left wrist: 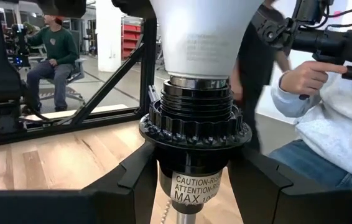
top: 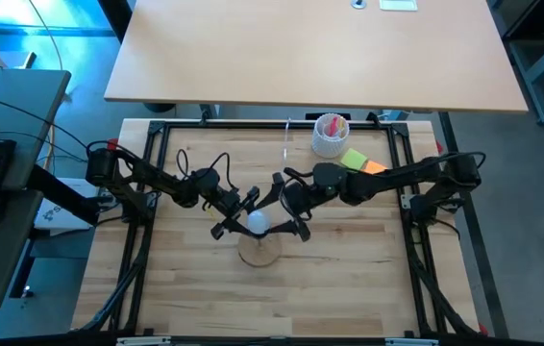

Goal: Screw lightbulb
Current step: Insert the light bulb into the lamp

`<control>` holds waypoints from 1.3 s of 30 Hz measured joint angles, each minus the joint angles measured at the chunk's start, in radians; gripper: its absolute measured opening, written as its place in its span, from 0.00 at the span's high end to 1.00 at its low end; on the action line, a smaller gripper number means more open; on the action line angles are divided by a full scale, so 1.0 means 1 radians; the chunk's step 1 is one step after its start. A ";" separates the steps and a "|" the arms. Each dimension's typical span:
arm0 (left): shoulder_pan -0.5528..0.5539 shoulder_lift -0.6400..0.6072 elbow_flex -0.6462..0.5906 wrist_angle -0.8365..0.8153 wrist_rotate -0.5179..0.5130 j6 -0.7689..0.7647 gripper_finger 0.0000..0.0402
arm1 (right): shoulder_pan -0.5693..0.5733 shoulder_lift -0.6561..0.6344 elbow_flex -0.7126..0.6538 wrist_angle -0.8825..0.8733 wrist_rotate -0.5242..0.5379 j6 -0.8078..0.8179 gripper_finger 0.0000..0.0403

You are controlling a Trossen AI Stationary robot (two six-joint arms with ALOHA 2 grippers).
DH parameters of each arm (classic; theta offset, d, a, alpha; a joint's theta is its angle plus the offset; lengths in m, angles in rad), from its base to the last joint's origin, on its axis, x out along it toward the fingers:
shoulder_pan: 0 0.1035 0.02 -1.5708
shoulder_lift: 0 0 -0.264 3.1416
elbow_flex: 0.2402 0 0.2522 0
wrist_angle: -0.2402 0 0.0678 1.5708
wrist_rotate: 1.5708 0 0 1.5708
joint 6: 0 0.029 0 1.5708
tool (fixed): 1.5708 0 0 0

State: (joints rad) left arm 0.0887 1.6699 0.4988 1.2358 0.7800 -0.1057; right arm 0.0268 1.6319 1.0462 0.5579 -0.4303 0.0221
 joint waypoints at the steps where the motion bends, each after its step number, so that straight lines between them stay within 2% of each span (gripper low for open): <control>1: 0.000 0.000 0.000 0.000 -0.001 -0.001 0.60 | -0.006 0.012 0.000 0.029 -0.022 0.010 0.22; 5: 0.000 0.000 0.000 0.001 -0.002 0.000 0.60 | -0.014 0.052 0.000 0.117 -0.099 0.052 0.22; 9: 0.000 0.000 0.000 0.001 -0.003 0.002 0.60 | -0.011 0.066 0.000 0.148 -0.100 0.057 0.24; 13: 0.000 0.000 0.000 0.001 -0.004 0.002 0.60 | -0.011 0.066 0.000 0.146 -0.093 0.075 0.31; 20: -0.002 0.000 -0.003 0.003 -0.056 0.028 0.60 | 0.032 0.062 0.000 0.107 0.068 0.065 0.37; 24: -0.011 0.000 -0.005 0.028 -0.093 0.057 0.60 | 0.071 0.056 0.000 0.093 0.222 0.066 0.37; 27: -0.015 -0.002 -0.012 0.043 -0.167 0.092 0.60 | 0.106 0.040 0.001 0.064 0.357 0.044 0.38; 31: -0.037 -0.005 -0.047 0.088 -0.354 0.123 0.60 | 0.156 0.000 0.002 -0.010 0.601 0.000 0.38; 34: -0.051 -0.002 -0.064 0.138 -0.477 0.134 0.61 | 0.173 -0.018 0.002 -0.056 0.734 -0.001 0.38; 39: -0.087 -0.007 -0.063 0.133 -0.677 0.174 0.61 | 0.199 -0.020 0.004 -0.080 0.968 0.024 0.38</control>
State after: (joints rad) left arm 0.0017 1.6632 0.4353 1.3684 0.1028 0.0685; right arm 0.2256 1.6122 1.0500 0.4775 0.5380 0.0458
